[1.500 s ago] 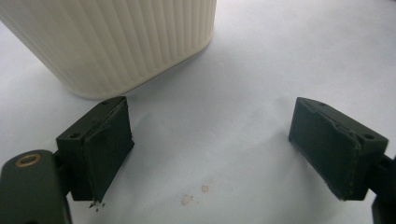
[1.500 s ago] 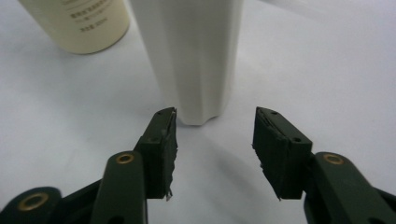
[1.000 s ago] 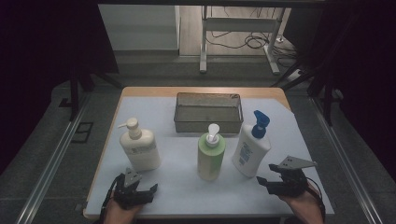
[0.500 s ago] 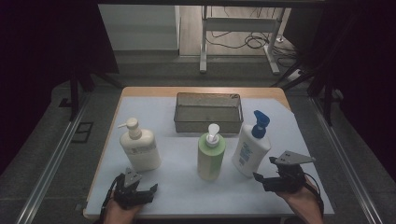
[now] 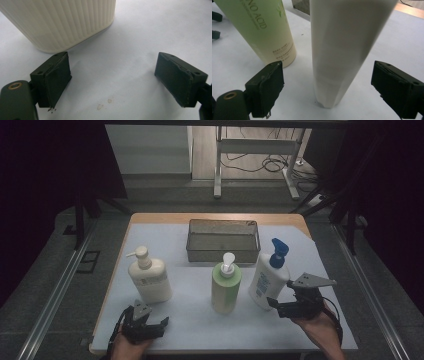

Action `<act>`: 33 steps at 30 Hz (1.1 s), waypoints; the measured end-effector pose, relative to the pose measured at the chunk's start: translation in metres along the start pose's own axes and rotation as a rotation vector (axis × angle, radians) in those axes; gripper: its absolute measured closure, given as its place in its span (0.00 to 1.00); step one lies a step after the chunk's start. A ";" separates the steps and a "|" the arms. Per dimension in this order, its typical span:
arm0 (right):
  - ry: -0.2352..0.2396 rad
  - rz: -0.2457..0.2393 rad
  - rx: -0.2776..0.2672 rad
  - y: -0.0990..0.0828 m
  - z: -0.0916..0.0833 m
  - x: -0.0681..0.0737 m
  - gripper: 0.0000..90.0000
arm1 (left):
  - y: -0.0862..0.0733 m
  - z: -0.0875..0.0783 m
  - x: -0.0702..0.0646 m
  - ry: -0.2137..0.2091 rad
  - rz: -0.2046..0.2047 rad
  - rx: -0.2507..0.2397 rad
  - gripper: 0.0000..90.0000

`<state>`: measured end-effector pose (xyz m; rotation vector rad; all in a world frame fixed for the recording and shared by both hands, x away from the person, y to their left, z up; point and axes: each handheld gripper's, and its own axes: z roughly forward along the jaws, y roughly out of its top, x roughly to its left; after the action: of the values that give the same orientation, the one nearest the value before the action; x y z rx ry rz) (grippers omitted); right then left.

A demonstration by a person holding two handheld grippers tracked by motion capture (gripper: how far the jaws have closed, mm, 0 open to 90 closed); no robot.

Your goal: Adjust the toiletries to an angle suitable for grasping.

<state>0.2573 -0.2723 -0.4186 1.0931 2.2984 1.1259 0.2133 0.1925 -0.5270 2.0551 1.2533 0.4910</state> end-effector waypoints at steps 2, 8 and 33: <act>-0.002 0.009 -0.003 0.003 0.001 0.000 0.11 | 0.000 0.000 0.000 0.000 0.000 0.000 0.14; -0.009 0.005 -0.018 0.011 0.002 0.001 0.11 | 0.000 0.000 0.000 0.000 -0.002 -0.002 0.14; -0.049 0.020 -0.054 0.033 0.015 0.002 0.29 | 0.000 0.000 0.000 0.001 0.001 -0.003 0.14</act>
<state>0.2813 -0.2503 -0.4022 1.1137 2.2111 1.1489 0.2134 0.1925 -0.5271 2.0535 1.2515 0.4934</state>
